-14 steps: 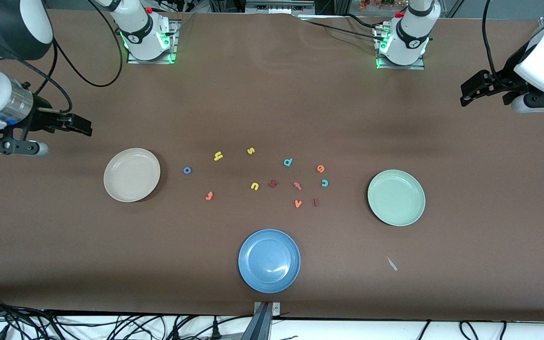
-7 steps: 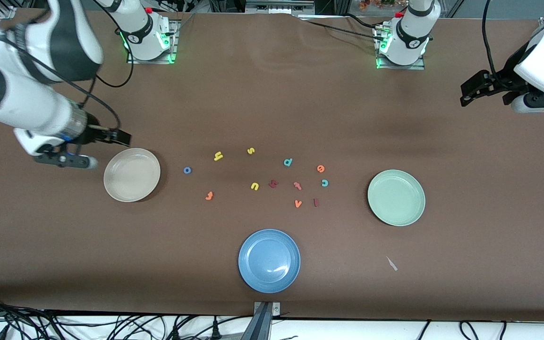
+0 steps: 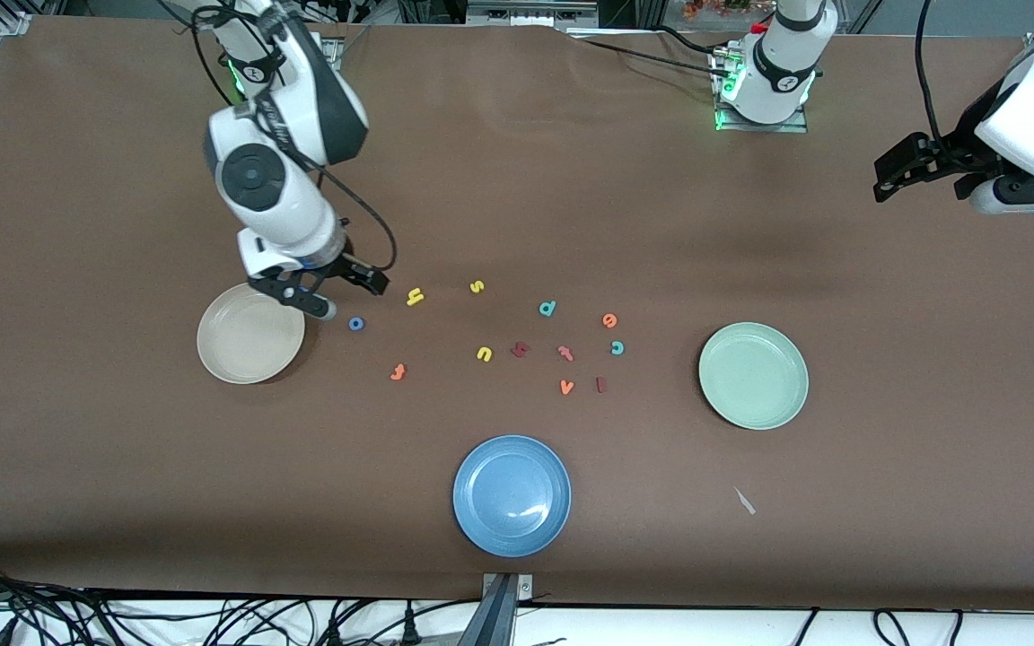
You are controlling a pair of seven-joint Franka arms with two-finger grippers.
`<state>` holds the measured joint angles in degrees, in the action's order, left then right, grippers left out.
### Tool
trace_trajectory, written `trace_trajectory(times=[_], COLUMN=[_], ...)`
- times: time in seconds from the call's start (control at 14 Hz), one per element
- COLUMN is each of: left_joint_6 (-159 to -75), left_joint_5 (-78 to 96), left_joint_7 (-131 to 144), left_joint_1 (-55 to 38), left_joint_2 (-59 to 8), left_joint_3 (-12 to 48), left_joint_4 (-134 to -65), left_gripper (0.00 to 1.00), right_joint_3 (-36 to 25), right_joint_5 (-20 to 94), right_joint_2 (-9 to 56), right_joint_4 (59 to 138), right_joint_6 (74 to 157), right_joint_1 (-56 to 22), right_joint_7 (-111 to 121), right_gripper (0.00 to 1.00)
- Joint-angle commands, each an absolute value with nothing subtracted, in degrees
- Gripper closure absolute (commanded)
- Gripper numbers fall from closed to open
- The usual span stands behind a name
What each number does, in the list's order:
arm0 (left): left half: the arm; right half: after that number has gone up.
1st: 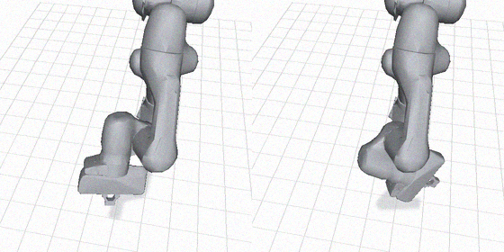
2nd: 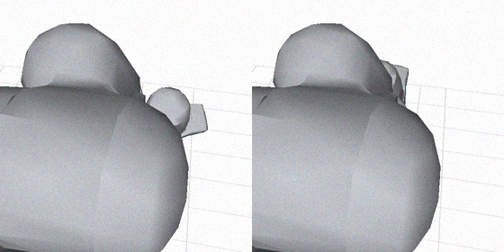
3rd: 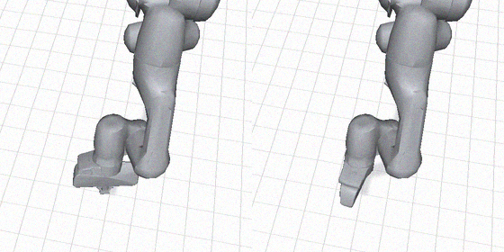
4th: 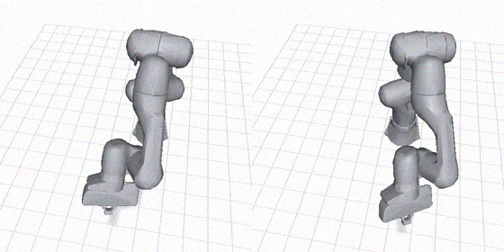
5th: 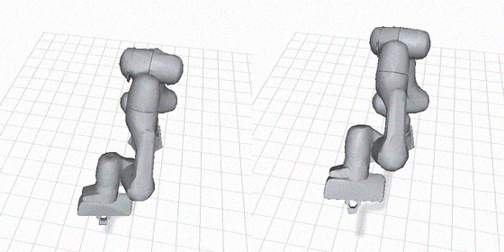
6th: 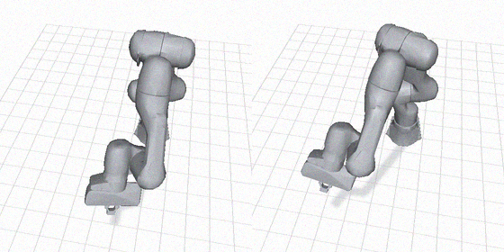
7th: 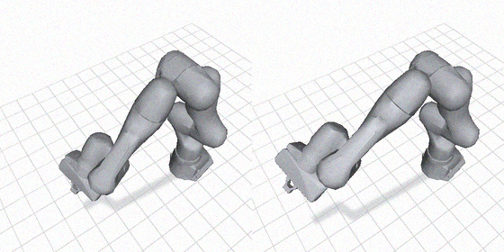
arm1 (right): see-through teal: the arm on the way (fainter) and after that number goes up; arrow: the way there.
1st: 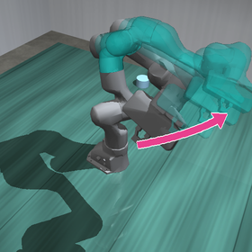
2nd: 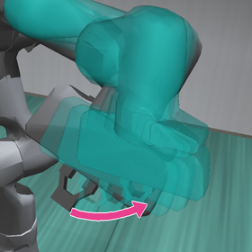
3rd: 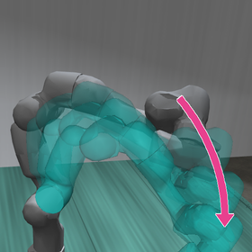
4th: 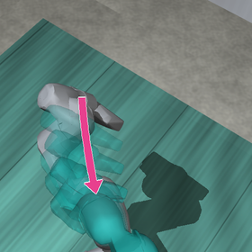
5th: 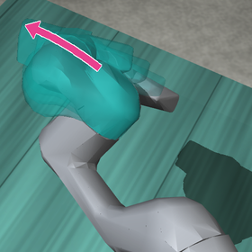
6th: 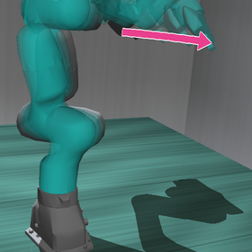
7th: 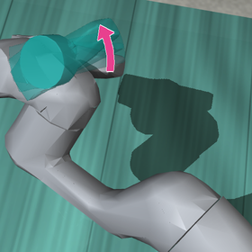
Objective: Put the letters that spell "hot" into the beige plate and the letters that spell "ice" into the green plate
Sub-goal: 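Move the right gripper down over the yellow h letter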
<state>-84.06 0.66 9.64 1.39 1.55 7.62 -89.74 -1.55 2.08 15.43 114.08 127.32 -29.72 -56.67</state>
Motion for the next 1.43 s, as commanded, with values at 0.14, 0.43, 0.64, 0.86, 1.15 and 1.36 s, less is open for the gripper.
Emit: trace_trajectory(times=[0.14,0.43,0.64,0.86,1.15,1.36], left_joint_6=[-82.6,-82.6,-82.6,-82.6,-82.6,-82.6], left_joint_5=[0.0,0.0,0.0,0.0,0.0,0.0], left_joint_7=[8.6,8.5,8.6,8.6,8.6,8.6], left_joint_1=[1.6,1.7,1.7,1.7,1.7,1.7], left_joint_2=[0.7,0.7,0.7,0.7,0.7,0.7], left_joint_3=[7.8,7.8,7.8,7.8,7.8,7.9], left_joint_4=[-88.0,-88.0,-87.9,-88.0,-87.9,-88.0], left_gripper=[0.00,0.00,0.00,0.00,0.00,0.00], right_joint_3=[-2.2,-2.2,-1.8,-1.7,-0.7,-0.5], right_joint_5=[2.5,2.5,2.6,2.7,6.6,6.6], right_joint_2=[21.0,24.0,24.5,26.0,27.1,27.9], right_joint_4=[114.2,114.7,119.2,120.7,120.9,121.5], right_joint_6=[135.2,140.3,148.3,152.0,151.5,151.5], right_joint_1=[-33.5,-33.8,-33.8,-33.8,-33.8,-33.7], right_joint_7=[-79.1,-88.9,-91.0,-92.6,-92.9,-93.2], right_gripper=[0.00,0.00,0.00,0.00,0.00,0.00])
